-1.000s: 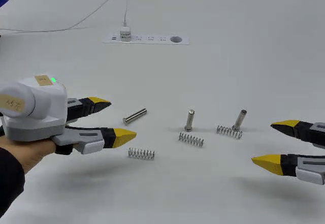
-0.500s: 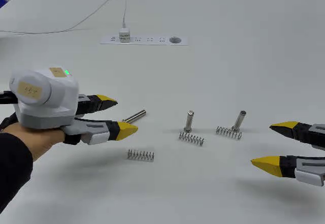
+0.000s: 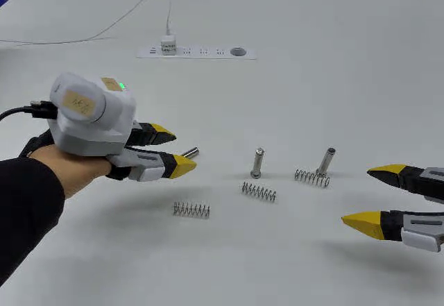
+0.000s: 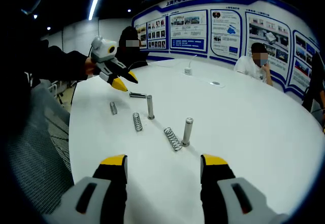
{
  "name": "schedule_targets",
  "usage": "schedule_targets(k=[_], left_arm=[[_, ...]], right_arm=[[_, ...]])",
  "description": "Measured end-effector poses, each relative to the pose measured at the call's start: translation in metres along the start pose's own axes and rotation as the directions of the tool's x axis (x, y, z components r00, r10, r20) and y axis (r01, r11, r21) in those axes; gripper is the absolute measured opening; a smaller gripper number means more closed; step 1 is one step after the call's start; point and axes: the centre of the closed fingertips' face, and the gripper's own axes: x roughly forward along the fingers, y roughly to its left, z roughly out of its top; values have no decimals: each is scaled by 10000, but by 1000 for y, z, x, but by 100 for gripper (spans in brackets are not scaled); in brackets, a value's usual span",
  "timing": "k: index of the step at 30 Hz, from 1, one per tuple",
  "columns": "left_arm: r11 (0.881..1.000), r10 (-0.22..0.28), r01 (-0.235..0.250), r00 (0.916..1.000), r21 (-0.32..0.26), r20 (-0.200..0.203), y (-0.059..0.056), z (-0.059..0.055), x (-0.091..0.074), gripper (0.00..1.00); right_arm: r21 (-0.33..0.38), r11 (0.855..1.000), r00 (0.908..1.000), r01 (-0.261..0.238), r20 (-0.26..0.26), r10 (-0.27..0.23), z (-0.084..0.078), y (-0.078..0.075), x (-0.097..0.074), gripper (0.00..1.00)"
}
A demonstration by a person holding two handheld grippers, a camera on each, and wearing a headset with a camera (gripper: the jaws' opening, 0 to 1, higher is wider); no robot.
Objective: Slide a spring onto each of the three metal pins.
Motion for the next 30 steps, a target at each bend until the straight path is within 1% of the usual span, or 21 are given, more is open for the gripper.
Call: schedule_targets(k=[2, 6, 9, 10, 13, 14, 17, 21, 24, 25, 26, 29, 30], left_arm=[[10000, -17, 17, 10000, -45, -74, 1, 1, 3, 37], [9999, 105, -110, 9990, -111, -434, 7, -1, 9, 35], [9998, 145, -155, 9974, -140, -701, 10, -2, 13, 31], [9998, 155, -166, 9957, -113, -918, 11, -5, 14, 30], [9998, 109, -126, 9926, -138, -1205, 13, -7, 19, 29], [9998, 93, -117, 9913, -171, -1317, 13, -7, 20, 28], [9999, 144, -152, 9866, -38, -1622, 15, -8, 24, 26], [9998, 217, -211, 9806, 48, -1946, 18, -8, 29, 25], [9996, 284, -272, 9746, 82, -2221, 19, -10, 32, 24], [9997, 257, -251, 9721, 54, -2331, 19, -12, 32, 23], [9997, 245, -241, 9716, 44, -2352, 19, -12, 33, 23], [9998, 208, -199, 9666, 61, -2556, 17, -15, 34, 22], [9998, 200, -180, 9634, 102, -2674, 16, -17, 35, 21]], right_arm=[[9, 10000, 10000, 1, -10, -1, -1, 0, 0, 59], [25, 10000, 10000, 3, -7, -3, -1, 0, 0, 59], [53, 10000, 10000, 6, -21, -6, -2, 0, 0, 59], [66, 10000, 10000, 3, -29, -3, -3, 0, 0, 59], [91, 10000, 10000, 6, -51, -6, -4, 0, 1, 59], [85, 10000, 10000, 5, -50, -5, -4, 0, 1, 59], [92, 10000, 10000, -2, -36, 3, -4, 1, 1, 59], [115, 9999, 10000, 15, -62, -15, -5, 0, 1, 59], [151, 9999, 10000, 35, -38, -34, -5, 0, 1, 59], [171, 9998, 10000, 37, -37, -36, -5, 0, 1, 59], [173, 9998, 10000, 46, -47, -45, -6, 0, 0, 59], [198, 9998, 10000, 57, -64, -56, -7, 0, 0, 59], [199, 9998, 10000, 57, -58, -56, -7, 0, 0, 59]])
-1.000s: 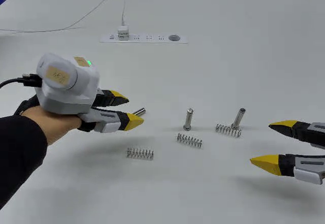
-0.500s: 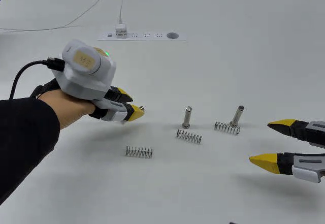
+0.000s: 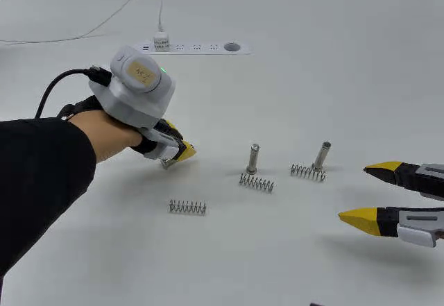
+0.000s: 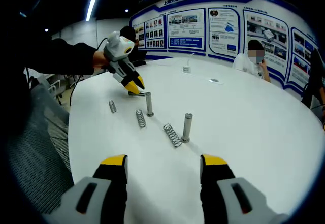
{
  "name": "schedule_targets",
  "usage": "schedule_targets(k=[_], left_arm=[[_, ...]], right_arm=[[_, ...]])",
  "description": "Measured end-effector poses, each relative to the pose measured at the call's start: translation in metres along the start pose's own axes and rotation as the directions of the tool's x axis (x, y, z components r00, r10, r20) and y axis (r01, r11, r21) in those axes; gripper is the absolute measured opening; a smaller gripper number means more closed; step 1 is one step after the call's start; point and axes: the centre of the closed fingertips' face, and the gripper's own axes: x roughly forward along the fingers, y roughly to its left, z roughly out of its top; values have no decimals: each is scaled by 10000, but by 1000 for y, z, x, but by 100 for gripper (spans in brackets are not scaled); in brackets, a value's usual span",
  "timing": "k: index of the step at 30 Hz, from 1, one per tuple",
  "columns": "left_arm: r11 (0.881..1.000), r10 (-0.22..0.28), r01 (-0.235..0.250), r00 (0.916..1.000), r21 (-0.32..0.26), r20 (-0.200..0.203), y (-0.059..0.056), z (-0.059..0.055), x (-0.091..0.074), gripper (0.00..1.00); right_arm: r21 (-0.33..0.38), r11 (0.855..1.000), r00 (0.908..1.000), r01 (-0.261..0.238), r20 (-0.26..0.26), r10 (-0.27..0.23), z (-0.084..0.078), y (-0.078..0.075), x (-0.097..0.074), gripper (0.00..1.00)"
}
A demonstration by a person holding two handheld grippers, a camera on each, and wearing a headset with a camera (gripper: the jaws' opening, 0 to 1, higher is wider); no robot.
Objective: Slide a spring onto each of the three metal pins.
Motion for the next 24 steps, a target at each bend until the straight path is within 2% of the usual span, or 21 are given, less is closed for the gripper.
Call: schedule_targets(k=[3, 7, 24], left_arm=[[10000, 41, -40, 9998, 59, -209, 1, -2, 2, 19], [10000, 68, -68, 9995, -9, -296, 2, -1, 4, 16], [9996, 119, -88, 9935, 281, -1129, 3, -3, 9, 12]], right_arm=[[5, 10000, 10000, -14, -27, 14, -1, 0, 0, 59], [-9, 10000, 10000, -31, -55, 31, -1, 1, 1, 59], [-115, 9999, 9998, -68, -183, 66, -3, 1, 2, 59]])
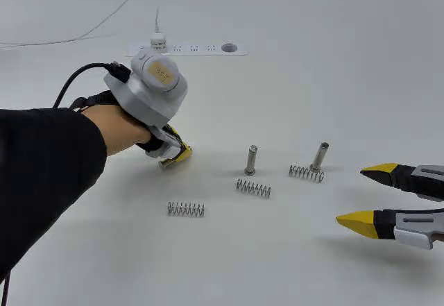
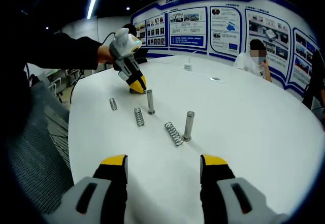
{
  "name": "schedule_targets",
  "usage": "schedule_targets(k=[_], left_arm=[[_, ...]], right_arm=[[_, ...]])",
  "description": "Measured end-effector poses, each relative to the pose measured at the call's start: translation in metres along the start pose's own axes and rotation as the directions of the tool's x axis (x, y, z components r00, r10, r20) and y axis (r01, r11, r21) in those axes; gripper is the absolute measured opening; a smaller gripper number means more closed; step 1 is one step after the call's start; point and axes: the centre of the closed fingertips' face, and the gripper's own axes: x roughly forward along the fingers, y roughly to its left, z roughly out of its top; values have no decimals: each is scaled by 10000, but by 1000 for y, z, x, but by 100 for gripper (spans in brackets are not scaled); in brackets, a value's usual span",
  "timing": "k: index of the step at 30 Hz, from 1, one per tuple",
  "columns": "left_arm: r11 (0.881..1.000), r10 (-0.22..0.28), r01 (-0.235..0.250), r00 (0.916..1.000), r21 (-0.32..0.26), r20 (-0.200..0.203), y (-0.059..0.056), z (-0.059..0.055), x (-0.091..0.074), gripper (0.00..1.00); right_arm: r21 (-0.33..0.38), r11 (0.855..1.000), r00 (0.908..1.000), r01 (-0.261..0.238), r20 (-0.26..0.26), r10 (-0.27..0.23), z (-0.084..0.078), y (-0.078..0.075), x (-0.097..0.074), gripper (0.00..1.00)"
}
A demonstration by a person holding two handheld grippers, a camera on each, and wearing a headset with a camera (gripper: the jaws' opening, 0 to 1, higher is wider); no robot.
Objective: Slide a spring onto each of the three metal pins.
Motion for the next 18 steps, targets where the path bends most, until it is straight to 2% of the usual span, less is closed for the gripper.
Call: schedule_targets(k=[18], left_arm=[[9998, 44, -31, 9980, 212, -624, -4, -2, 4, 10]], right_arm=[[27, 10000, 10000, 15, 14, -15, 0, 1, 0, 59]])
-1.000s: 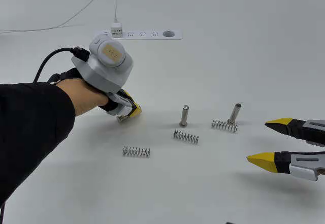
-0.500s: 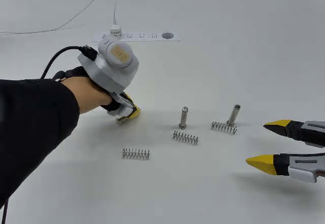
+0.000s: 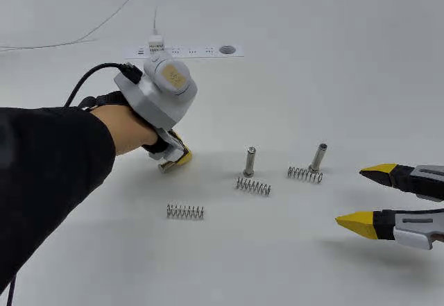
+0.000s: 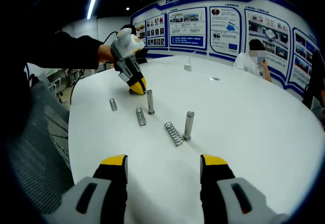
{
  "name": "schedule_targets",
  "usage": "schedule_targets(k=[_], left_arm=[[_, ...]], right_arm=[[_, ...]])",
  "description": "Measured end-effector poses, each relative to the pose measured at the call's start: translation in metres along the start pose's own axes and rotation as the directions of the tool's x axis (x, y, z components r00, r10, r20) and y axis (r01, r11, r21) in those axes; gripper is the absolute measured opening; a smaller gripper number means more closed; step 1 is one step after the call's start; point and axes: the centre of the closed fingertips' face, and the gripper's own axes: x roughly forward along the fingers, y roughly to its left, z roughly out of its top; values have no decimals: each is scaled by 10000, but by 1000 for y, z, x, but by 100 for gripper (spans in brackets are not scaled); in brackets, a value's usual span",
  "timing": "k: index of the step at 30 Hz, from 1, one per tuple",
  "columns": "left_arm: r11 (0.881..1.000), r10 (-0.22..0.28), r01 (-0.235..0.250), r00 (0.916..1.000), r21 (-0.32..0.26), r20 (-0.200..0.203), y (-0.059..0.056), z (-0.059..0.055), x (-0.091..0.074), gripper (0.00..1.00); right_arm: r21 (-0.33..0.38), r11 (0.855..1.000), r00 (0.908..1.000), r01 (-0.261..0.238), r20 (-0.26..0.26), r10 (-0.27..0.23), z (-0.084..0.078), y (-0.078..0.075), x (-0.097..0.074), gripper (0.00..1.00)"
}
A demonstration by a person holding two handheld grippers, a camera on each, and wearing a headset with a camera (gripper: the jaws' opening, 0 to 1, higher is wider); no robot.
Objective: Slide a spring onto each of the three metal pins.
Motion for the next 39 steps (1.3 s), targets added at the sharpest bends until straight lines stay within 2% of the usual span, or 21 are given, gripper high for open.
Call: schedule_targets(k=[8, 13, 17, 26, 39], left_arm=[[9996, 270, -269, 9995, 42, -140, -1, 0, 0, 9], [9992, 255, -257, 9996, -309, -76, -2, 0, -1, 8], [9986, 151, -144, 9998, -515, 122, -5, 2, -4, 8], [9966, 248, -206, 9983, -794, 528, -2, 6, -17, 8], [9921, 270, -129, 9933, -1248, 1122, -4, 4, -36, 8]], right_arm=[[-5, 10000, 10000, -9, 6, 9, 0, 0, 0, 59], [-10, 10000, 10000, 33, 39, -33, 1, 0, -1, 59], [20, 10000, 10000, 53, 47, -53, 1, -1, -1, 59], [14, 10000, 10000, 87, 37, -87, 1, -1, -2, 59], [-37, 10000, 10000, 16, 18, -16, 2, 1, -2, 59]])
